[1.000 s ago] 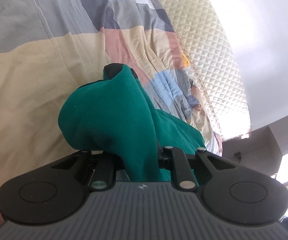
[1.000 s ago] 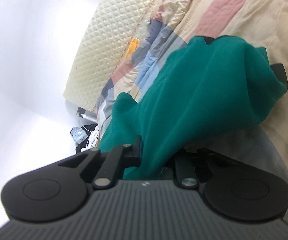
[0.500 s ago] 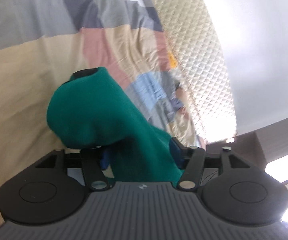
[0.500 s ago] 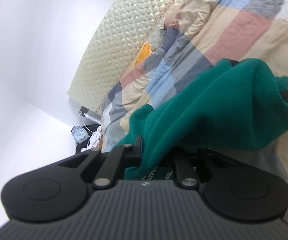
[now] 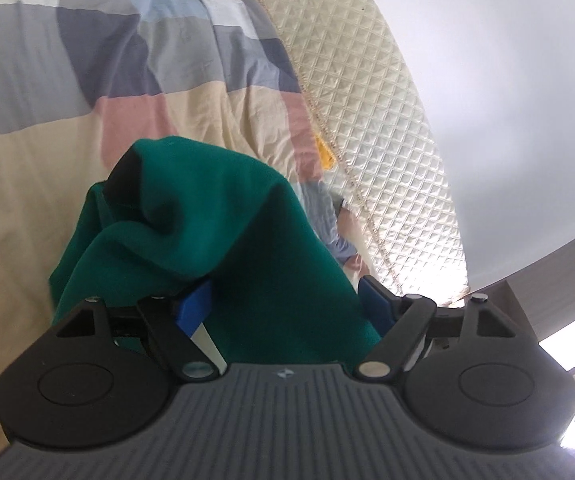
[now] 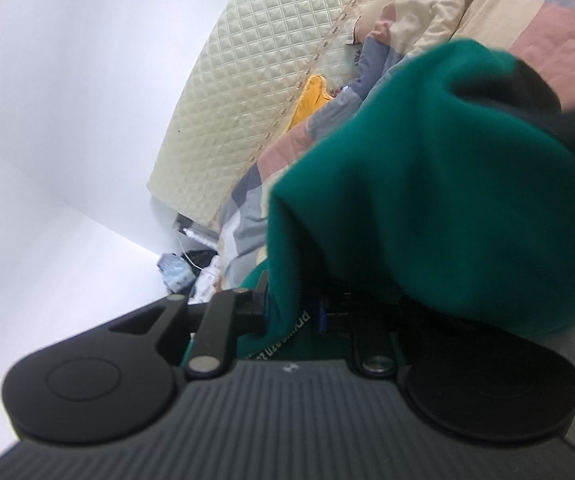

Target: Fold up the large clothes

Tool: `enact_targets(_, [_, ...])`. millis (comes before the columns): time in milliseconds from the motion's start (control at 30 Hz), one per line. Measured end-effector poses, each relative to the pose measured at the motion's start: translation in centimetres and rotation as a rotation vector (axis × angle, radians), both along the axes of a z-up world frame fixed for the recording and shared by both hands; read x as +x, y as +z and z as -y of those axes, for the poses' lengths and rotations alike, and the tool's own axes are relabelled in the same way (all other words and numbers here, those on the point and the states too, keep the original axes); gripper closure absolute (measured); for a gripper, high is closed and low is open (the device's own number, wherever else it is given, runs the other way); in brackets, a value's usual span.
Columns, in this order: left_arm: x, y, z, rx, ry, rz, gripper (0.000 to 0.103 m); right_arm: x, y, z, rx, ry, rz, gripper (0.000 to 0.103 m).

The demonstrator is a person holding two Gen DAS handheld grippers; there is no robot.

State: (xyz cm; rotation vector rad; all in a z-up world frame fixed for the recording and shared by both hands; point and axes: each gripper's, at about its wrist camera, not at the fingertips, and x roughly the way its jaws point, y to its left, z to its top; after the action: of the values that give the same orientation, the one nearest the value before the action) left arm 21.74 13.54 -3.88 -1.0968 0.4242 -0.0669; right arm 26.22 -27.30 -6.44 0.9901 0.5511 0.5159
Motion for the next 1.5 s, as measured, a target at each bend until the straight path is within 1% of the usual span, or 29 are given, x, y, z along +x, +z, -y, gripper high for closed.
enact_targets(100, [1.8, -1.4, -0.4, 0.013, 0.000, 0.035, 0.020, 1.8, -1.2, -0.2, 0.025, 0.007, 0.018, 0.077])
enact_targets(267, [4.8, -4.5, -1.1, 0.026, -0.023, 0.080, 0.020, 4.5, -3.9, -1.0, 0.017, -0.008, 0.044, 0.078])
enact_targets(367, [6.3, -5.4, -1.2, 0.061, -0.041, 0.091, 0.019, 5.7, -5.1, -1.4, 0.021, -0.005, 0.064, 0.080])
enact_targets(467, [6.8, -5.4, -1.2, 0.097, -0.060, 0.112, 0.019, 5.9, -5.1, -1.5, 0.025, -0.004, 0.066, 0.079])
enact_targets(567, [6.6, -5.1, -1.2, 0.108, -0.056, 0.126, 0.019, 5.5, -4.4, -1.5, 0.021, 0.010, 0.064, 0.078])
enact_targets(600, [6.5, -4.8, -1.1, 0.114, -0.052, 0.132, 0.019, 5.3, -4.2, -1.5, 0.009, 0.010, 0.064, 0.075])
enact_targets(667, [5.9, -4.1, -0.8, 0.148, -0.058, 0.144, 0.019, 4.6, -3.3, -1.5, -0.024, 0.002, 0.076, 0.065])
enact_targets(700, [5.6, -3.7, -0.5, 0.174, -0.060, 0.144, 0.018, 4.1, -2.8, -1.6, -0.045, -0.002, 0.088, 0.057])
enact_targets(733, [5.3, -3.2, -0.2, 0.213, -0.065, 0.130, 0.019, 3.5, -2.2, -1.7, -0.069, -0.003, 0.102, 0.050])
enact_targets(767, [5.0, -2.5, 0.3, 0.260, -0.068, 0.107, 0.019, 2.9, -1.6, -1.9, -0.100, -0.006, 0.116, 0.048])
enact_targets(800, [4.6, -2.0, 0.9, 0.313, -0.069, 0.102, 0.019, 2.1, -1.0, -2.0, -0.138, -0.009, 0.129, 0.045])
enact_targets(867, [3.8, -1.0, 2.0, 0.401, -0.077, 0.130, 0.018, 0.6, 0.1, -2.5, -0.234, -0.023, 0.151, 0.045])
enact_targets(967, [3.1, -0.1, 3.8, 0.518, -0.091, 0.120, 0.018, -1.4, 1.3, -3.5, -0.393, -0.048, 0.176, 0.045])
enact_targets(1033, [2.9, 0.1, 4.9, 0.588, -0.109, 0.114, 0.018, -2.1, 1.5, -3.9, -0.513, -0.067, 0.182, 0.045])
enact_targets(1067, [2.9, 0.0, 5.4, 0.622, -0.115, 0.102, 0.018, -2.2, 1.5, -4.9, -0.574, -0.074, 0.187, 0.045])
enact_targets(1133, [2.9, -0.2, 6.4, 0.695, -0.117, 0.071, 0.018, -2.9, 1.5, -5.0, -0.677, -0.092, 0.192, 0.045])
enact_targets(1233, [3.0, -1.1, 7.7, 0.805, -0.129, 0.019, 0.018, -2.6, 1.5, -4.4, -0.783, -0.139, 0.197, 0.045])
enact_targets(1367, [3.8, -2.3, 8.5, 0.884, -0.131, -0.031, 0.018, -1.0, 0.8, -4.2, -0.866, -0.202, 0.223, 0.047])
enact_targets(1500, [4.7, -2.7, 8.4, 0.893, -0.130, -0.043, 0.017, 1.5, 0.4, -3.9, -0.887, -0.227, 0.221, 0.048])
